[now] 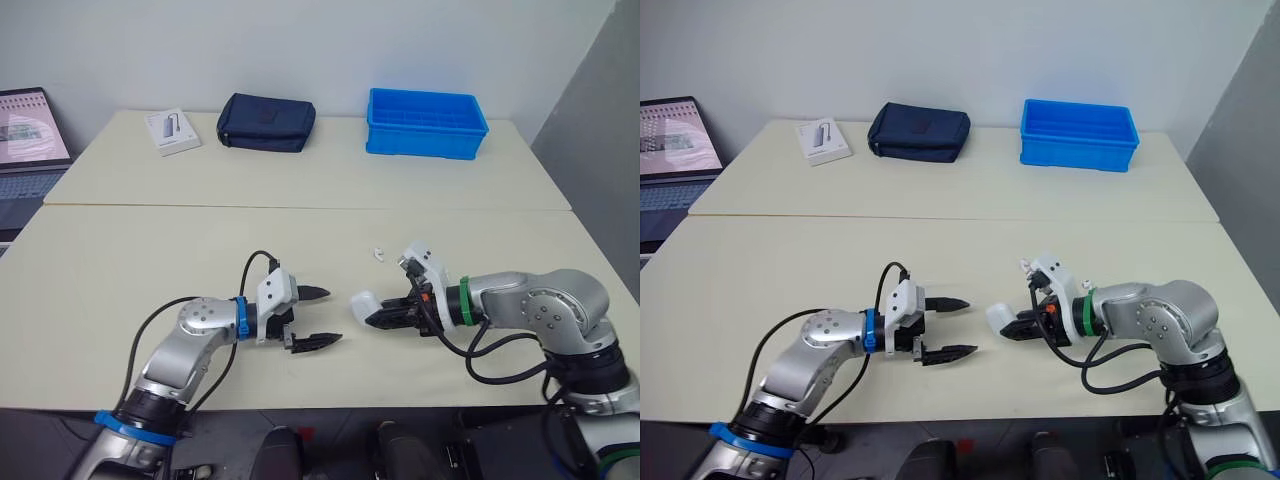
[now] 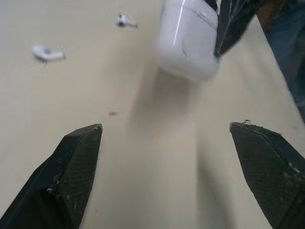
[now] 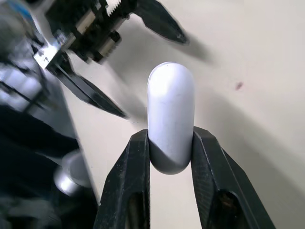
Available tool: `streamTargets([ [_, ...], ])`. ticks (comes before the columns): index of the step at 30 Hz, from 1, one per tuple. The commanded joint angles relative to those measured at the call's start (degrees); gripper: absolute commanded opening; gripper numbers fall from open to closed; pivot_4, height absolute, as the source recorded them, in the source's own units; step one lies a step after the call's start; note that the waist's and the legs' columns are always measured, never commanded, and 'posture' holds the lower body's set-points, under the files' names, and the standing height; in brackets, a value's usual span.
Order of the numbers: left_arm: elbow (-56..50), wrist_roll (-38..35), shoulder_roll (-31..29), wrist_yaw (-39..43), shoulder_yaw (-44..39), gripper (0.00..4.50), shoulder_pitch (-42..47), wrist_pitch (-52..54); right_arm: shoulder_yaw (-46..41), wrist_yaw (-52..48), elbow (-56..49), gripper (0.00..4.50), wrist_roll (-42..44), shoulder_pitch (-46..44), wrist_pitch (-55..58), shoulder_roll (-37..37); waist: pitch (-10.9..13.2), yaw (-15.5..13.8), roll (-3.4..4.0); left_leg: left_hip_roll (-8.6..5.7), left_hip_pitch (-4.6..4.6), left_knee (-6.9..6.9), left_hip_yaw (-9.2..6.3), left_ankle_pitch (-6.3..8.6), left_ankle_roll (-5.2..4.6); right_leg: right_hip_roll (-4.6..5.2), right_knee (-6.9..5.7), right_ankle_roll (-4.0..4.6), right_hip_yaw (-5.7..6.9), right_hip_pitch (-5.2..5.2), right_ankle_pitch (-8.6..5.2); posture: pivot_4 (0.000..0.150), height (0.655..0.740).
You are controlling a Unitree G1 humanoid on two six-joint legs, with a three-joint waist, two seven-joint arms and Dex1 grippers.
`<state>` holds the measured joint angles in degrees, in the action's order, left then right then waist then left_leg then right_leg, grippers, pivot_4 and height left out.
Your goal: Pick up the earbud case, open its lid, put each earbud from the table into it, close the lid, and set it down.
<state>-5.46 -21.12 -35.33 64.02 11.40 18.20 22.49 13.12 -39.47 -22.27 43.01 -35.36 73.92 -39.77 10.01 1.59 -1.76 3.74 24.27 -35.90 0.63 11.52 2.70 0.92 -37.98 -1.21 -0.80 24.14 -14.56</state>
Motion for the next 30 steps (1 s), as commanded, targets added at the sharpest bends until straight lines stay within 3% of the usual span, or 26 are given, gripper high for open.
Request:
streamTargets([
  [1,-5.7,-4.3,0.0,-0.9,-0.7,4.5,3.1,9.0,6.1,-6.8,-4.2,0.76,-6.2,-2.6,-9.6,-4.9,0.0,0.0,-0.01,-0.01,0.04,0.0,-0.05,0.0,0.0,0.0,0.02,-0.02,0.04,0.01,-0.02,0.15,0.74],
  [5,-8.7,-3.7,0.6,-3.2,2.2,4.5,8.8,16.6,13.1,-12.0,-5.9,0.76,-14.6,-4.3,-18.4,-9.7,0.1,0.0,-0.08,-0.03,0.11,0.0,-0.15,0.01,-0.01,-0.01,0.08,-0.07,0.11,0.01,-0.06,0.15,0.74],
  [10,-10.1,-2.7,1.0,-3.0,5.9,4.5,12.5,19.1,14.3,-14.9,-5.6,0.76,-17.5,-4.3,-20.9,-9.4,0.1,0.0,-0.08,-0.05,0.14,-0.03,-0.14,0.01,-0.01,-0.01,0.07,-0.07,0.08,0.02,-0.06,0.15,0.74],
  [26,-8.1,1.9,0.2,2.9,10.9,4.5,13.6,10.9,13.6,-18.3,-5.6,0.76,-19.5,-4.0,-20.8,-6.9,0.1,0.0,-0.08,-0.04,0.13,-0.1,-0.18,0.01,-0.01,-0.06,-0.01,-0.06,0.08,0.02,-0.05,0.15,0.74],
  [30,-7.4,2.6,0.3,3.3,11.0,3.55,13.5,10.5,13.4,-18.5,-5.7,0.76,-19.6,-4.0,-20.8,-6.6,0.1,-0.1,-0.08,-0.04,0.13,-0.11,-0.19,0.01,-0.01,-0.06,-0.04,-0.06,0.07,0.02,-0.05,0.15,0.74],
])
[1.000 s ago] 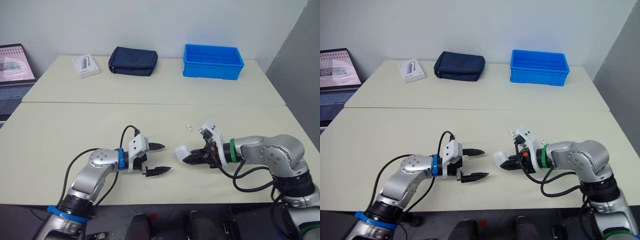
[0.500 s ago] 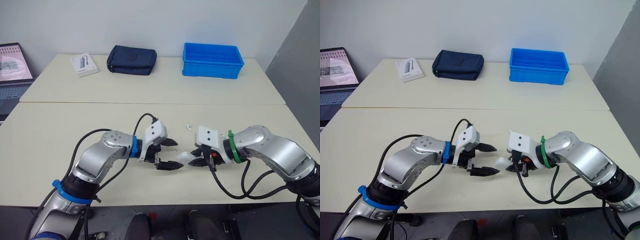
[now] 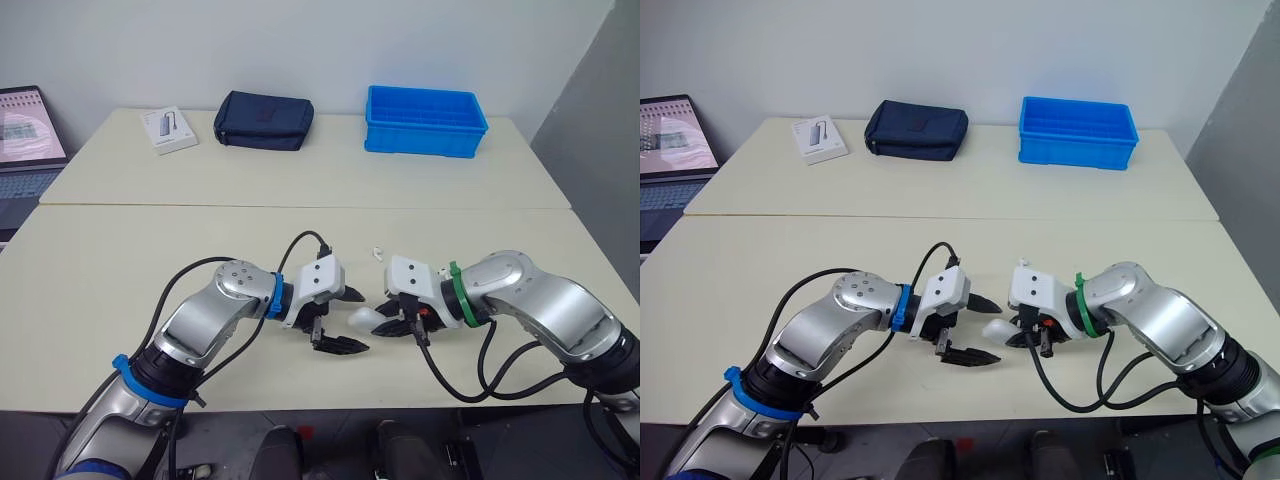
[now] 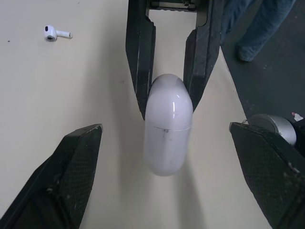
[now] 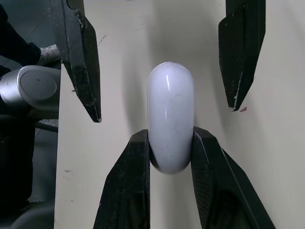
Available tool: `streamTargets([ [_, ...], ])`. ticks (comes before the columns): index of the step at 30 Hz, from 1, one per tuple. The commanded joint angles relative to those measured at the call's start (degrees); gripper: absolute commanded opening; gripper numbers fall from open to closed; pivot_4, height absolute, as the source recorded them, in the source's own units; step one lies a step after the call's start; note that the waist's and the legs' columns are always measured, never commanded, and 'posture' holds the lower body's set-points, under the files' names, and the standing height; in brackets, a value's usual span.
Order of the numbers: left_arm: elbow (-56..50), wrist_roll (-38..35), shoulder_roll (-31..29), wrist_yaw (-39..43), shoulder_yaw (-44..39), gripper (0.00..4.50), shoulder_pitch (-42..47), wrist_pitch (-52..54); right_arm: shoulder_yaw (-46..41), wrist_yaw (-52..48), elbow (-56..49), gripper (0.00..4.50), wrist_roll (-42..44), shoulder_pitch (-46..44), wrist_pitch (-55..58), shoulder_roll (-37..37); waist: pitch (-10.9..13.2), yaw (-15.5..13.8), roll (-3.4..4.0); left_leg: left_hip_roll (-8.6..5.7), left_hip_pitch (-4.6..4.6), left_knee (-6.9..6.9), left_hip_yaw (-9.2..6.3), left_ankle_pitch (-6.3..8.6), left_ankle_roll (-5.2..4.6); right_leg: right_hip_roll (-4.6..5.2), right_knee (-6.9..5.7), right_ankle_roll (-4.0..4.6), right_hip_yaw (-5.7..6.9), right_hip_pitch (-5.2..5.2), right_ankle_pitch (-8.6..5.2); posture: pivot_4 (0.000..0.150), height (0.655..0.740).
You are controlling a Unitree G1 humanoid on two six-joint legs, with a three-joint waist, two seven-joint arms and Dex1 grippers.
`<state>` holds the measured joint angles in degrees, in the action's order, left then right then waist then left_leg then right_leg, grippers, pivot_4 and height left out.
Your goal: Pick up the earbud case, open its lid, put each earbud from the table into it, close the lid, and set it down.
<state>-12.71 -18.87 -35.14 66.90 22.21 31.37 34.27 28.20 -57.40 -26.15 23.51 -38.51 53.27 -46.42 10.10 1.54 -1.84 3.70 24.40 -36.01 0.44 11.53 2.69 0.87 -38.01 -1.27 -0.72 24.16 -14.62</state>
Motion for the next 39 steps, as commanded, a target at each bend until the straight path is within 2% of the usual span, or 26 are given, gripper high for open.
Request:
streamTargets([
  [1,0.0,0.5,0.2,0.5,0.2,3.23,0.3,-1.2,-1.7,-0.6,-1.9,0.76,-0.1,-0.8,-0.2,0.1,0.0,0.0,0.0,0.0,0.0,-0.01,0.0,0.0,0.0,0.0,-0.01,0.0,0.01,0.0,0.0,0.15,0.74],
  [8,1.1,1.2,0.9,0.4,0.2,0.92,0.1,-1.4,-2.0,-0.4,-2.3,0.76,0.3,-1.0,0.3,0.9,0.0,0.0,0.0,0.0,0.0,-0.04,-0.01,0.0,0.0,0.0,-0.05,0.0,0.01,-0.01,0.0,0.15,0.74],
  [9,1.2,1.3,1.1,0.3,0.1,0.73,0.0,-1.4,-2.1,-0.4,-2.4,0.76,0.3,-1.0,0.4,1.0,0.0,0.0,0.0,0.0,0.0,-0.04,-0.01,0.0,0.0,0.0,-0.05,0.0,0.01,-0.01,0.0,0.15,0.74],
  [16,1.7,1.9,1.8,-0.6,-0.4,0.74,-0.8,-1.5,-2.3,-0.7,-3.0,0.76,0.6,-1.1,1.1,1.0,0.0,0.0,0.0,0.0,-0.01,-0.05,-0.01,0.0,0.0,0.0,-0.08,0.0,0.0,-0.01,0.01,0.15,0.74],
  [24,1.9,-0.3,3.1,-3.6,-3.7,0.74,-4.6,-0.6,-3.2,-1.0,-2.5,3.6,-2.3,-1.2,-2.1,-1.7,0.0,0.0,0.0,0.0,-0.02,-0.06,-0.02,0.0,0.0,-0.01,-0.09,0.0,0.0,-0.02,0.01,0.15,0.74],
  [30,1.1,-9.0,8.0,-4.0,-12.2,0.74,-12.0,-4.1,-9.0,-3.8,-3.1,3.62,-2.8,0.3,-10.2,-5.8,0.0,-0.1,0.0,0.0,-0.03,-0.06,0.02,0.0,0.0,0.01,-0.08,0.0,-0.02,-0.03,0.01,0.15,0.74],
  [33,1.7,-9.4,9.9,-3.4,-14.3,0.74,-16.7,-10.8,-11.5,-2.7,-4.3,3.62,-4.4,2.6,-16.4,-5.5,0.0,-0.1,0.0,0.01,-0.07,-0.06,-0.01,0.0,0.0,0.0,-0.1,0.0,0.0,-0.07,0.01,0.15,0.74],
  [39,3.2,-6.7,12.3,-4.7,-15.4,0.74,-20.3,-20.5,-11.1,-1.4,-6.6,3.62,-4.0,3.3,-14.4,-3.1,0.0,-0.1,0.0,0.0,-0.16,-0.1,0.05,-0.01,0.01,0.02,-0.17,0.01,-0.06,-0.1,0.06,0.15,0.74],
])
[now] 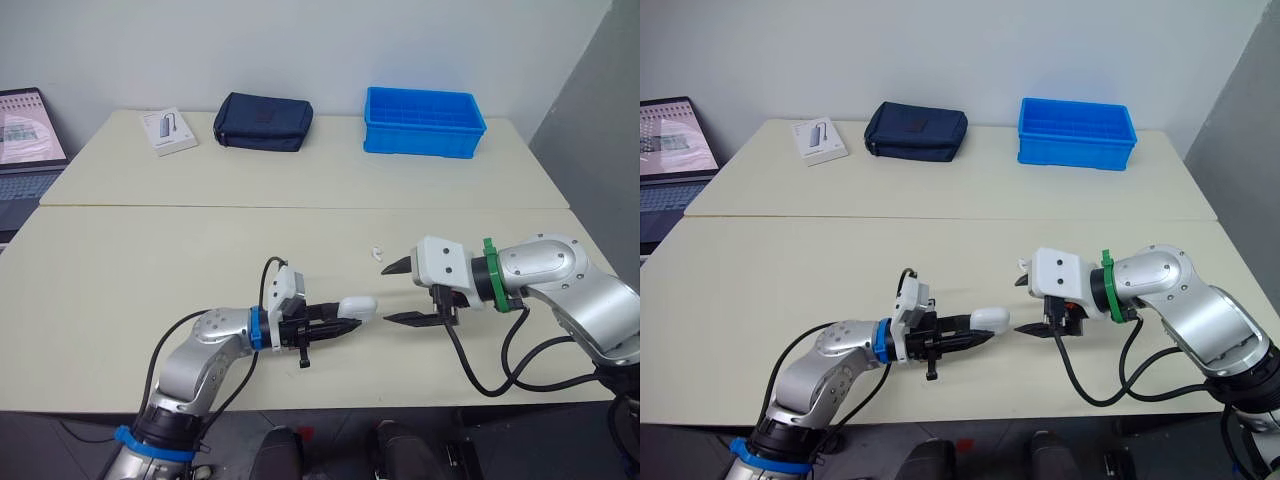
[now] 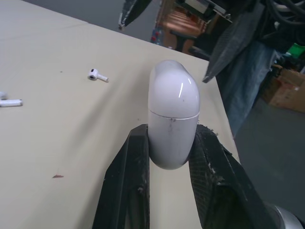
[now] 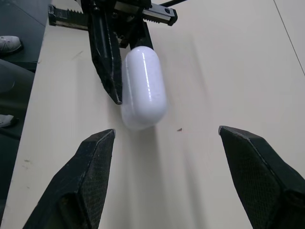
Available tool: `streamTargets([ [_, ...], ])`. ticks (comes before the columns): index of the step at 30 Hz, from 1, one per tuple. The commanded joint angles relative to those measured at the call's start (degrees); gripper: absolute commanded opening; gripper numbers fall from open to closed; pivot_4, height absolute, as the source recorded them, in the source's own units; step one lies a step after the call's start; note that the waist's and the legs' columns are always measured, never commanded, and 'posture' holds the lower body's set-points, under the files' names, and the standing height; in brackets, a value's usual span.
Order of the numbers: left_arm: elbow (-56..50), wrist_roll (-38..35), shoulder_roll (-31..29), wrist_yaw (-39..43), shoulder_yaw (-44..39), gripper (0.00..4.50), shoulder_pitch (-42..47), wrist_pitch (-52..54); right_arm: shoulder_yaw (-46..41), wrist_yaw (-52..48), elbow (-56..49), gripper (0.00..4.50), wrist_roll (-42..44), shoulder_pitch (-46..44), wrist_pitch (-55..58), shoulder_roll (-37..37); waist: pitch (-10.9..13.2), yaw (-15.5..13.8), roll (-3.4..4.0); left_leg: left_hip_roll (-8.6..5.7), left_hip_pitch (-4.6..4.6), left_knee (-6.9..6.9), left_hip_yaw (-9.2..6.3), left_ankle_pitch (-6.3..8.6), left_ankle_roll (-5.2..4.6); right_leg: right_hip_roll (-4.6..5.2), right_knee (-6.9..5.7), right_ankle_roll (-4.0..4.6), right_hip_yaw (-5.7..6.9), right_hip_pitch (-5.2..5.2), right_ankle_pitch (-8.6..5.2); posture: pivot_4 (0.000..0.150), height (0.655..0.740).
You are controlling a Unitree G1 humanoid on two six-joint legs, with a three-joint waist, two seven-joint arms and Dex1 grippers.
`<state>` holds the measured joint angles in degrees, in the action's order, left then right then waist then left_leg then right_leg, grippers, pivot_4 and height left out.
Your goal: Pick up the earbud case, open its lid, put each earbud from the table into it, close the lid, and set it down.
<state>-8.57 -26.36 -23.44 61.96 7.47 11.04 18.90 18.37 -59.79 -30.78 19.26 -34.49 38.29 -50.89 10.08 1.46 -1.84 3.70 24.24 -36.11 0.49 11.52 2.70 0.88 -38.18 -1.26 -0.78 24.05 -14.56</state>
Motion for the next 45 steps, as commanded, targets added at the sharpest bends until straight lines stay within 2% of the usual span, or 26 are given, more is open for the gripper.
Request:
streamTargets([
  [1,-0.8,1.1,0.7,0.4,-0.3,0.74,0.0,-6.3,-0.6,1.4,-1.7,3.62,0.0,-1.2,1.1,2.2,0.0,0.0,0.0,0.0,-0.04,-0.01,0.0,0.0,0.0,0.0,0.01,0.0,-0.01,-0.03,0.03,0.15,0.74],
  [14,0.0,3.7,-1.1,2.7,2.4,0.74,0.5,-11.6,2.2,2.1,3.5,3.62,-3.4,-5.6,2.9,7.7,0.0,0.0,0.0,0.01,-0.32,0.04,0.07,0.0,0.0,0.0,0.06,0.0,-0.06,-0.27,0.04,0.15,0.74],
  [22,1.0,4.2,-1.7,3.7,3.2,0.74,0.4,-12.8,-0.3,1.5,3.9,3.62,-0.6,-8.2,6.4,8.8,0.0,0.0,0.0,0.0,-0.33,0.03,0.1,0.0,0.0,0.0,0.05,0.0,-0.07,-0.27,0.04,0.15,0.74],
  [28,1.5,3.3,-0.4,1.1,1.6,0.74,0.8,-12.1,-4.1,-0.2,1.9,3.62,3.9,-6.6,8.9,7.4,0.0,0.0,0.0,0.01,-0.33,0.04,0.08,0.0,0.0,0.0,0.05,0.0,-0.06,-0.27,0.04,0.15,0.74],
  [32,1.5,3.3,0.7,-3.0,-0.5,0.74,0.5,-12.1,-8.5,-0.6,0.8,3.62,4.3,-1.8,4.5,4.7,0.0,0.0,0.0,0.01,-0.33,0.04,0.07,0.0,0.0,0.01,0.09,-0.01,-0.04,-0.32,0.04,0.15,0.74],
  [35,1.8,4.3,1.9,-6.7,-3.0,0.74,-0.1,-14.9,-13.6,0.6,0.3,3.62,3.6,5.1,-3.0,4.4,0.0,-0.1,-0.01,0.0,-0.33,0.04,0.06,0.0,0.0,0.02,0.11,-0.01,-0.02,-0.34,0.04,0.15,0.74],
  [38,1.8,4.5,3.4,-11.2,-6.1,0.74,-1.8,-16.9,-19.2,2.0,-0.8,3.62,5.7,11.1,-2.5,3.5,0.0,-0.1,-0.01,0.0,-0.35,0.04,0.09,0.0,0.0,0.02,0.1,-0.03,-0.05,-0.35,0.05,0.15,0.74],
  [42,0.7,3.9,4.3,-15.1,-8.6,0.74,-4.5,-16.7,-27.4,2.4,-1.3,3.62,6.3,21.7,-4.4,2.0,0.0,-0.2,-0.01,0.01,-0.41,0.04,0.05,0.0,0.0,0.02,0.11,-0.03,-0.03,-0.43,0.05,0.15,0.74],
  [45,0.7,4.3,4.6,-18.4,-10.7,0.74,-5.5,-17.1,-37.6,2.3,1.3,3.62,6.1,32.4,-7.0,2.2,0.0,-0.7,-0.02,0.0,-0.44,0.03,0.03,0.0,0.0,0.03,0.13,-0.03,0.01,-0.49,0.05,0.15,0.74],
])
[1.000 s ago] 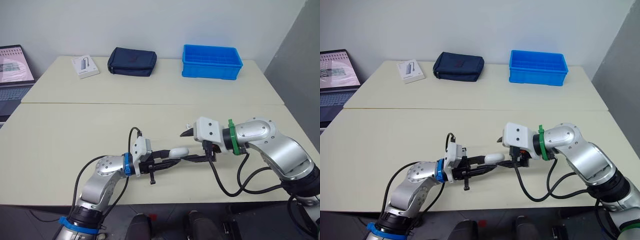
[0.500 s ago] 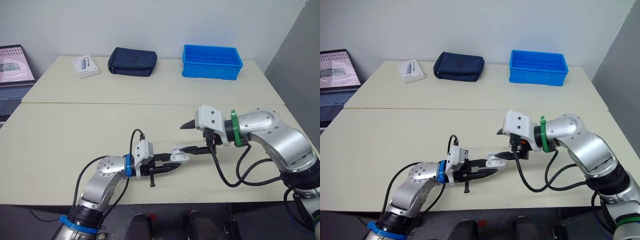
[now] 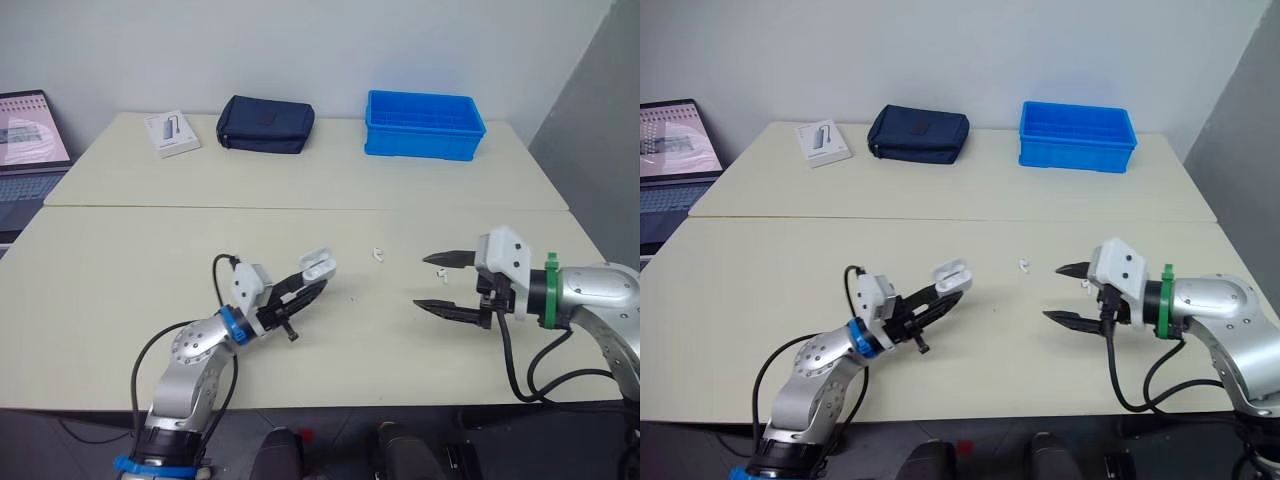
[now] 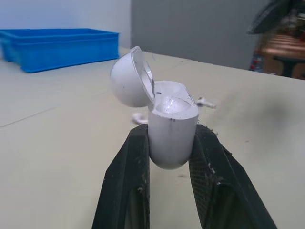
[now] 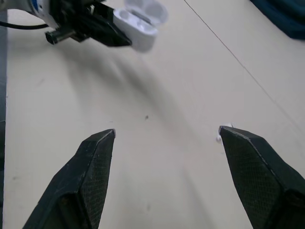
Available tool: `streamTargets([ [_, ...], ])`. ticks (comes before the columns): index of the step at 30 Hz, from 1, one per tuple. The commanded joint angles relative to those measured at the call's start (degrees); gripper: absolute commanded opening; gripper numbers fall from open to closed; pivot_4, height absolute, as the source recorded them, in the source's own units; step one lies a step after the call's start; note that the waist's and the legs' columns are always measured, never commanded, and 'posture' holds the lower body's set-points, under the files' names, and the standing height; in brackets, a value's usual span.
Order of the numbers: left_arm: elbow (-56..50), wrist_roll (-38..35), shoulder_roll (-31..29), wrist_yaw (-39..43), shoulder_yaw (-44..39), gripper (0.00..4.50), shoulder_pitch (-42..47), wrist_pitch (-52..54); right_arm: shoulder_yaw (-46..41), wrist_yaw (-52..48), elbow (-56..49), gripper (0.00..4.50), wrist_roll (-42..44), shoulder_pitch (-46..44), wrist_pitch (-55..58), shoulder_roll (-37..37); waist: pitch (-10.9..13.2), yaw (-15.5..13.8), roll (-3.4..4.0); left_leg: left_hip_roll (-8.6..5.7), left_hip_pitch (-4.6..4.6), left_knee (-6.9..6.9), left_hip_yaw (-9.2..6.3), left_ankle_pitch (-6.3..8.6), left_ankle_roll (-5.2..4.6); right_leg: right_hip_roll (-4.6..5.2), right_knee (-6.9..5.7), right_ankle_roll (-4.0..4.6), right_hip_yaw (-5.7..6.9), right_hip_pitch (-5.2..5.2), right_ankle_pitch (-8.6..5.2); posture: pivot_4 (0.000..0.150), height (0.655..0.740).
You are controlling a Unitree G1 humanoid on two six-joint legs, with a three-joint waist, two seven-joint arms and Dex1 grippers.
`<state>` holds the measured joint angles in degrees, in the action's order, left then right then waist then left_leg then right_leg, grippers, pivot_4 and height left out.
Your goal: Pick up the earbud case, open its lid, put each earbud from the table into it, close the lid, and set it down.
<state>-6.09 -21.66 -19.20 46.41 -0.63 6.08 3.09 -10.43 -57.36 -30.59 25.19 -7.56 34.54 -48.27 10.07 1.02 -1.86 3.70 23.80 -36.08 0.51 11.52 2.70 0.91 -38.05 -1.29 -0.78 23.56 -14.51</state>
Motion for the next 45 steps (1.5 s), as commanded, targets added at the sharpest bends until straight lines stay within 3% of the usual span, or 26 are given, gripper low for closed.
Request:
streamTargets([
  [1,-1.7,-0.4,0.5,-3.7,-3.2,0.74,-0.7,-1.3,-11.1,-0.3,1.9,3.62,0.0,8.0,-4.2,-0.4,0.0,-0.5,0.0,0.0,-0.05,-0.01,0.03,0.0,0.0,0.01,0.03,0.0,-0.01,-0.05,0.0,0.15,0.74],
  [7,-2.1,-0.4,0.5,-6.7,-5.0,0.74,-0.4,-0.9,-16.4,1.0,5.3,3.62,-0.5,15.7,-8.7,0.8,0.0,-0.7,0.0,-0.03,-0.21,-0.06,0.15,0.0,0.0,0.05,0.03,0.18,-0.13,-0.16,-0.09,0.15,0.74],
  [11,-2.2,-0.5,0.5,-7.3,-4.8,0.74,-0.1,-0.8,-16.2,2.8,5.8,4.46,-0.5,16.4,-8.2,1.6,0.0,-0.8,0.0,-0.03,-0.33,-0.05,0.14,0.0,0.01,0.05,0.03,0.23,-0.14,-0.25,-0.11,0.15,0.74],
  [14,-1.9,-0.5,0.4,-7.6,-4.8,0.74,0.1,-0.9,-14.8,3.8,5.6,4.5,-0.8,15.3,-7.9,1.2,0.0,-0.8,0.0,-0.04,-0.32,-0.03,0.16,0.0,0.01,0.05,0.07,0.23,-0.15,-0.25,-0.11,0.15,0.74],
  [17,-1.7,-0.2,0.6,-7.8,-4.5,0.74,0.2,-1.0,-10.3,6.1,4.7,4.5,-0.9,10.7,-6.1,1.9,0.0,-0.7,0.0,-0.03,-0.31,-0.02,0.18,0.0,0.01,0.05,0.08,0.22,-0.17,-0.25,-0.11,0.15,0.74],
  [21,-1.8,0.1,0.8,-8.0,-3.8,0.74,0.4,-0.9,0.4,12.9,6.4,4.5,-2.1,-2.2,0.4,6.5,0.0,-0.1,0.0,-0.02,-0.37,-0.03,0.15,0.0,0.01,0.02,0.03,0.26,-0.17,-0.25,-0.08,0.15,0.74],
  [28,-1.1,0.4,0.9,-7.6,-2.6,0.74,1.0,-1.1,14.9,25.5,22.7,4.5,-11.0,-22.2,7.7,19.4,0.0,0.3,-0.03,-0.04,-0.17,0.01,0.12,-0.01,0.01,0.03,0.09,0.11,-0.13,-0.16,0.01,0.15,0.74],
  [37,-0.5,0.7,1.0,-7.4,-1.9,0.74,0.9,-1.7,19.0,30.4,49.0,4.5,-18.1,-32.4,-3.0,30.3,0.0,0.4,-0.02,-0.03,0.06,0.07,0.12,0.0,0.0,0.02,0.07,-0.09,-0.08,0.07,0.04,0.15,0.74],
  [41,-0.7,0.8,1.0,-7.3,-1.9,0.74,0.7,-1.7,19.6,29.9,54.7,4.5,-19.6,-33.1,-5.8,32.2,0.0,0.5,-0.01,-0.02,0.06,0.06,0.11,0.0,0.0,0.02,0.04,-0.08,-0.08,0.07,0.04,0.15,0.74],
  [45,-0.7,0.9,1.0,-7.3,-1.8,0.74,0.4,-1.7,19.7,29.9,54.9,3.54,-20.5,-32.3,-6.4,33.2,0.0,0.6,0.0,-0.01,-0.01,0.06,0.13,0.0,0.0,0.01,-0.03,-0.08,-0.11,0.06,0.05,0.15,0.74],
])
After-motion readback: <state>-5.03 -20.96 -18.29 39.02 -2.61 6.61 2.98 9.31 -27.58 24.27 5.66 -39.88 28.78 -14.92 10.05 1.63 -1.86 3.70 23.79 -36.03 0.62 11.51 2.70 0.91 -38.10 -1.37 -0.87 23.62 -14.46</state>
